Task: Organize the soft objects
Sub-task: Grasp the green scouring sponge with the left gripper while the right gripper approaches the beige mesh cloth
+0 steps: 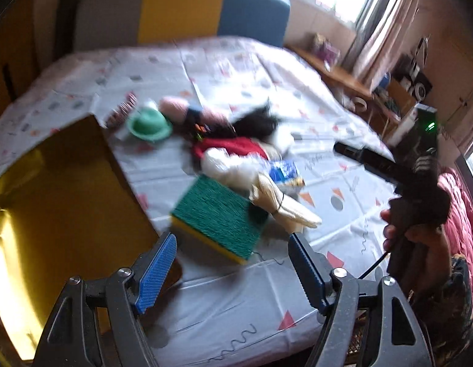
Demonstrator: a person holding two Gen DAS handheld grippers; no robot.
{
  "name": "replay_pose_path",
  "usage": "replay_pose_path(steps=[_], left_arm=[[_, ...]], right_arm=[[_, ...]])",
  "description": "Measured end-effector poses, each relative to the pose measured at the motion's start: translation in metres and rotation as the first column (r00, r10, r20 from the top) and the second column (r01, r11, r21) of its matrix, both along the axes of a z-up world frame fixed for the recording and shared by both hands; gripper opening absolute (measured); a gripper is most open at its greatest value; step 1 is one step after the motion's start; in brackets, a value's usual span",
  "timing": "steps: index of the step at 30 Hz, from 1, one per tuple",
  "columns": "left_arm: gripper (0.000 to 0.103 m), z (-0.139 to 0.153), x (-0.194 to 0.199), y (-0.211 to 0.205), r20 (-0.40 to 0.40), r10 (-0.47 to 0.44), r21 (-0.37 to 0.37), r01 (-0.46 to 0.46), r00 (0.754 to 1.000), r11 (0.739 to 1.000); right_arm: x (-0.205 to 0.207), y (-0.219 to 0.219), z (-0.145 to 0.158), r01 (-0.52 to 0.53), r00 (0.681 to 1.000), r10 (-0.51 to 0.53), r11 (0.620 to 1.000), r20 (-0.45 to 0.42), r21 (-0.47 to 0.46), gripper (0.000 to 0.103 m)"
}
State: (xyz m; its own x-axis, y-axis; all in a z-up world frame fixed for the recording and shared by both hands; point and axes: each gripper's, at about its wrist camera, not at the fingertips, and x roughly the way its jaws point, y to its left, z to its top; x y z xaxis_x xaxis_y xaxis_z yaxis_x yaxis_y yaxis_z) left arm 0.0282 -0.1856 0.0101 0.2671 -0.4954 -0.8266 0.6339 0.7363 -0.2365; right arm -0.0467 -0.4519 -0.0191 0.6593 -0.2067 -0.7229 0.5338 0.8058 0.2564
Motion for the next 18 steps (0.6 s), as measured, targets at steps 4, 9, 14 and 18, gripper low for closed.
replay_pose_path(steps=[4,9,14,18], left_arm=[[0.076,-0.015,0.008,-0.016,-0.093,-0.028,0.048,0.033,0.995,0.998],[0.076,-0.033,0.002,-0.038,-0.192,-0.076,0.064,0.089,0.979,0.994],[0.078,-0.053,-0.001,-0.057,-0.24,-0.065,0.105,0.092,0.969,0.99],[0.086,-0.064,0.006,-0.064,-0.223,-0.023,0.142,0.055,0.975,0.988]], right_arm=[[-0.002,-0.006,-0.002,0.008,1.0,-0.009,0.999,0.012,0.034,0.103],[0.0,-0.009,-0.006,0.0,1.0,0.0,0.998,0.006,0.057,0.103],[-0.002,-0.008,-0.004,-0.007,1.0,0.006,0.998,0.012,0.055,0.103],[-0.005,-0.011,-0.003,0.001,1.0,-0.003,0.998,0.026,0.07,0.103]])
